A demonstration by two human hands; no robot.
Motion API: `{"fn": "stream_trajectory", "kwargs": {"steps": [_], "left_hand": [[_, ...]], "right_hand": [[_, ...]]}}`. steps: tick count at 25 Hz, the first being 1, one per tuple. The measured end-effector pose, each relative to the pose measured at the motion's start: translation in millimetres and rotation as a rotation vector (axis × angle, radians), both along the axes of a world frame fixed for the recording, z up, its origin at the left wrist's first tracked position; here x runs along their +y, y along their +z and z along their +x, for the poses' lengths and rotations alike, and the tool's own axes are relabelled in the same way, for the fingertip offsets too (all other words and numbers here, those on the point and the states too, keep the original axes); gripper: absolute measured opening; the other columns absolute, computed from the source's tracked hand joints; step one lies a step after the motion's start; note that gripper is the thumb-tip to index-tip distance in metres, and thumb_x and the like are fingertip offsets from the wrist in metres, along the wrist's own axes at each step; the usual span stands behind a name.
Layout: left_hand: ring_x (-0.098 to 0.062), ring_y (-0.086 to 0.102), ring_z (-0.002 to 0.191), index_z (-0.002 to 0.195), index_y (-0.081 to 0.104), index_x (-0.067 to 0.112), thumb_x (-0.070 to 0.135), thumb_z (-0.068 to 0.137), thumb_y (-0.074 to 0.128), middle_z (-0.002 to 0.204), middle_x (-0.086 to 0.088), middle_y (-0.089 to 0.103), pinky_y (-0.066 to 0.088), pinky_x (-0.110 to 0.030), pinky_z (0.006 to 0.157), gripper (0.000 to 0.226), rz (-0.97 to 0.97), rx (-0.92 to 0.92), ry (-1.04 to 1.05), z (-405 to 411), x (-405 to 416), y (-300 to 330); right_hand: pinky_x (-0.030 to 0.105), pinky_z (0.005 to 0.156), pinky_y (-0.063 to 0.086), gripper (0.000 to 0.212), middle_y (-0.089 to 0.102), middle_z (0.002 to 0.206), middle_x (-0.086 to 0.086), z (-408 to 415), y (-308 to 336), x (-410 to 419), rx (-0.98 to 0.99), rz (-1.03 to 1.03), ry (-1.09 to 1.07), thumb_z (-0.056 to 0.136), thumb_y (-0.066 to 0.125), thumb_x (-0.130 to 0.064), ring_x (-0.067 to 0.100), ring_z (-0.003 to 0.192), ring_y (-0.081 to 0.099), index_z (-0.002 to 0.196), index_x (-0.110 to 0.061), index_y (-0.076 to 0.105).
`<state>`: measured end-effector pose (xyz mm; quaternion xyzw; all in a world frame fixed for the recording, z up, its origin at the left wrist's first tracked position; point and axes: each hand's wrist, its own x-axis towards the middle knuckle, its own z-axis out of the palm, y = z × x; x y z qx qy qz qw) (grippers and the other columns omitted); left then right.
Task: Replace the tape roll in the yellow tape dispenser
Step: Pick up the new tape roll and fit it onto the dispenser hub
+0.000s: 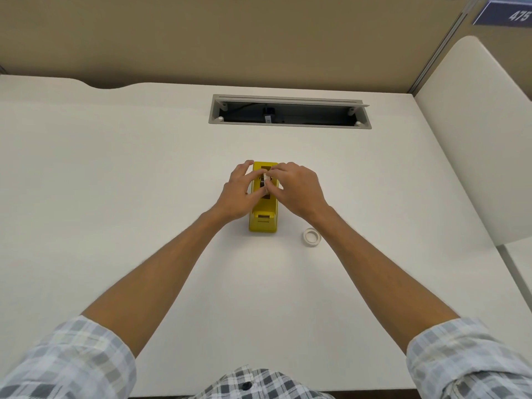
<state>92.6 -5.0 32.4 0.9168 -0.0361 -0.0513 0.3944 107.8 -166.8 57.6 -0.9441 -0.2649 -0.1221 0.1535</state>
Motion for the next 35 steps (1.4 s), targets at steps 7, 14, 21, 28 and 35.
{"fn": "stream_trajectory", "kwargs": {"steps": [7,14,21,28,35], "left_hand": [[-0.026,0.017,0.147,0.140,0.047,0.030,0.036,0.091,0.062,0.159,-0.003,0.025,0.026,-0.051,0.117,0.052,-0.021,-0.010,0.005,0.5,2.1,-0.7],[-0.023,0.019,0.147,0.139,0.050,0.024,0.039,0.091,0.062,0.158,-0.002,0.028,0.026,-0.049,0.117,0.052,-0.035,-0.035,0.021,3.1,3.1,0.3],[-0.024,0.024,0.145,0.130,0.056,0.029,0.034,0.085,0.071,0.156,-0.001,0.031,0.029,-0.045,0.113,0.048,-0.028,-0.057,0.045,2.1,1.9,0.2],[-0.023,0.023,0.145,0.137,0.052,0.020,0.034,0.089,0.067,0.156,-0.004,0.032,0.025,-0.044,0.115,0.052,-0.065,-0.022,0.028,7.5,2.9,4.8],[-0.023,0.027,0.143,0.126,0.061,0.022,0.028,0.083,0.073,0.153,-0.004,0.036,0.028,-0.043,0.113,0.045,-0.030,-0.066,0.016,4.6,2.2,7.5]], "right_hand": [[0.038,0.069,0.055,0.029,0.075,0.102,0.002,3.7,1.8,0.0,-0.002,-0.063,-0.027,0.099,0.051,-0.030,0.020,0.093,0.067,0.102,-0.015,0.075],[0.036,0.065,0.056,0.026,0.076,0.098,0.004,2.8,-1.8,-3.1,-0.019,-0.031,-0.007,0.098,0.057,-0.031,0.021,0.089,0.069,0.096,-0.013,0.077],[0.034,0.061,0.055,0.028,0.076,0.094,0.003,7.9,-1.2,-2.3,-0.052,-0.066,-0.016,0.099,0.055,-0.031,0.021,0.085,0.068,0.094,-0.012,0.076],[0.035,0.062,0.056,0.027,0.075,0.095,0.002,7.7,-0.9,-2.8,-0.039,-0.037,-0.031,0.097,0.057,-0.033,0.020,0.086,0.068,0.094,-0.014,0.076],[0.031,0.061,0.053,0.029,0.076,0.095,0.003,7.0,-1.4,-3.5,-0.048,-0.049,-0.039,0.098,0.056,-0.033,0.020,0.085,0.069,0.094,-0.013,0.077]]}}
